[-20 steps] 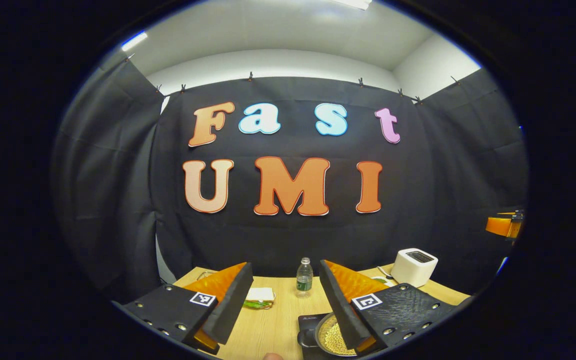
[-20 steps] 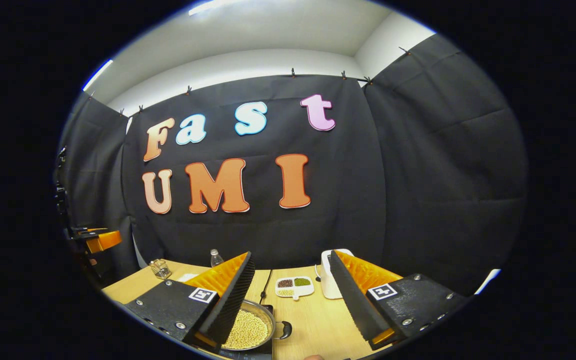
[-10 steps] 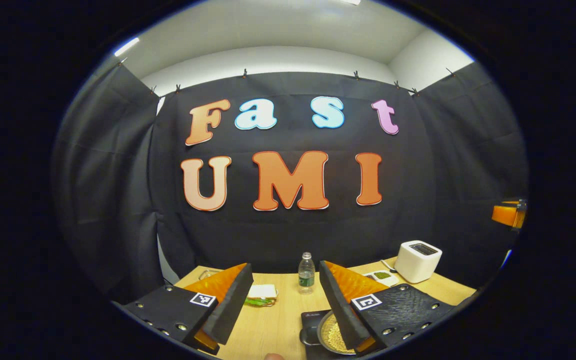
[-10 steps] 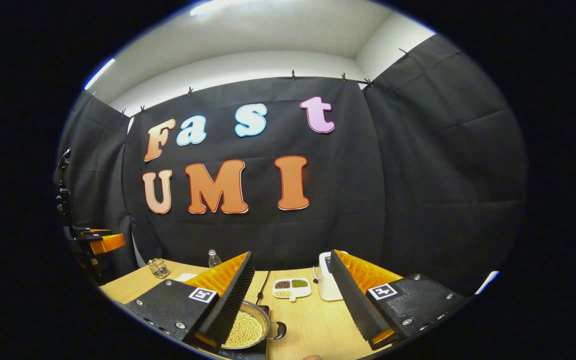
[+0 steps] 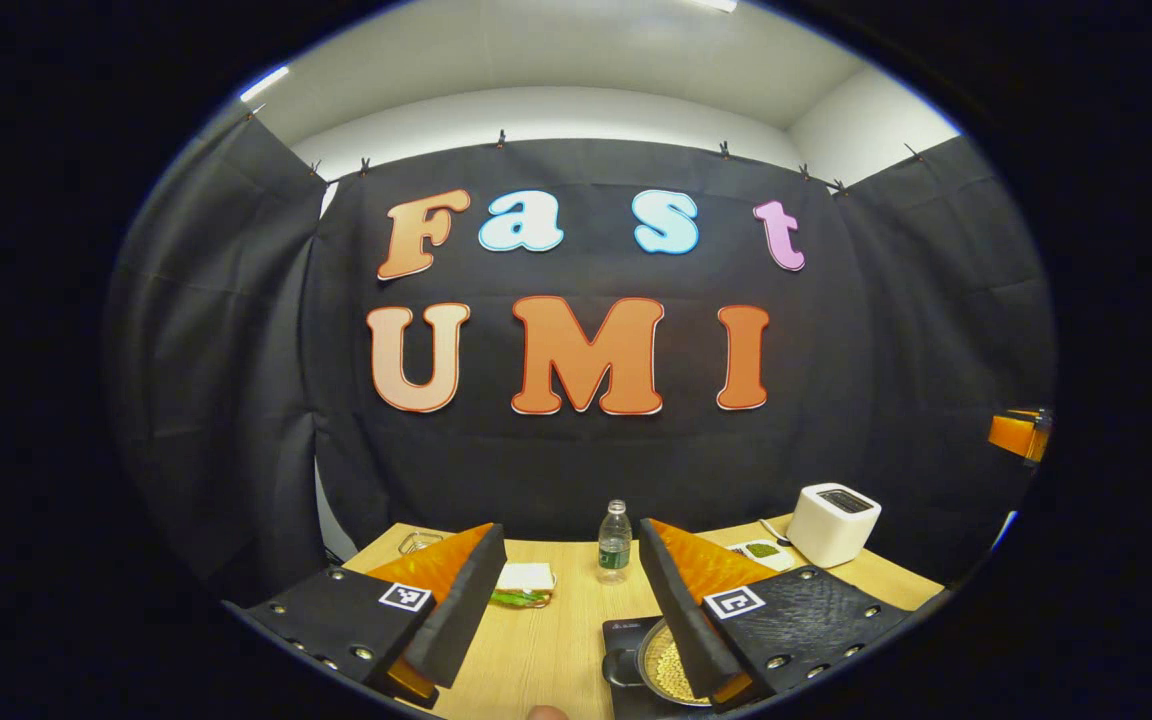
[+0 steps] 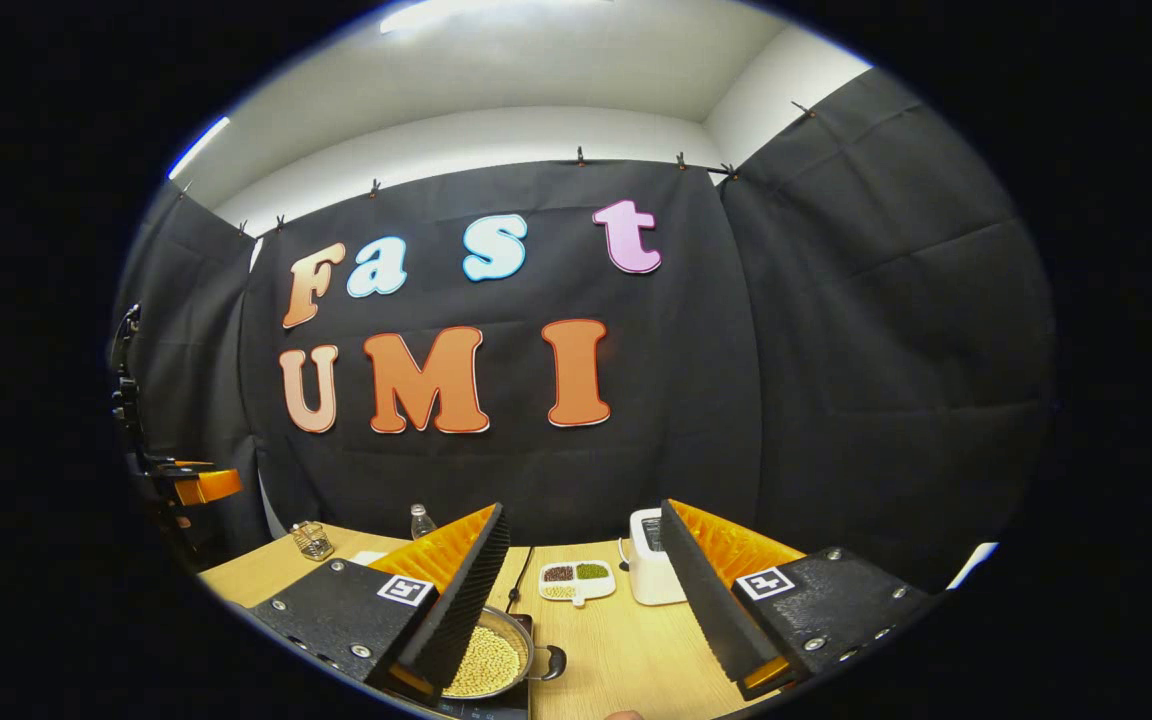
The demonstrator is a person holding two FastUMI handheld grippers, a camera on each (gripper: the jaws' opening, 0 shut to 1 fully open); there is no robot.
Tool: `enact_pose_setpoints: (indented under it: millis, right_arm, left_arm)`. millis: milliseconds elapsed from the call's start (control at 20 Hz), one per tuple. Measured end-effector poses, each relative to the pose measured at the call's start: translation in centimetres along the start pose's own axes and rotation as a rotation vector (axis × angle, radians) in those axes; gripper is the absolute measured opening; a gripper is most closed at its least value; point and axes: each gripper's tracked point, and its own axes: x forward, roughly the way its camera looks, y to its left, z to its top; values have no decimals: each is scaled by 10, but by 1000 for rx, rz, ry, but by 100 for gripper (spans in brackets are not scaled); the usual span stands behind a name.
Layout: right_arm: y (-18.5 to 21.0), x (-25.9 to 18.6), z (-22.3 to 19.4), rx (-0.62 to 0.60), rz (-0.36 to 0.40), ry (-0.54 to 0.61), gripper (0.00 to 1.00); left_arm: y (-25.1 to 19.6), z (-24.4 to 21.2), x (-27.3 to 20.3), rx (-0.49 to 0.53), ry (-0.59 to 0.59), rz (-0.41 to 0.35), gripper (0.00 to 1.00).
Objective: First push the handle of the pot to place it horizontally, then grasp the pot with both hands and set it on the induction cooktop.
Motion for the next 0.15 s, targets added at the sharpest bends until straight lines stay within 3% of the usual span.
enact_pose_setpoints:
  millis: [50,150]
  right_arm:
    - [-1,-1,2,5,-2,-6,94]
    - [-2,-2,1,7,-2,-7,94]
  left_arm:
    - [-6,-1,-2,-1,4,-15,84]
    - [-15,1,-5,6,4,-33,84]
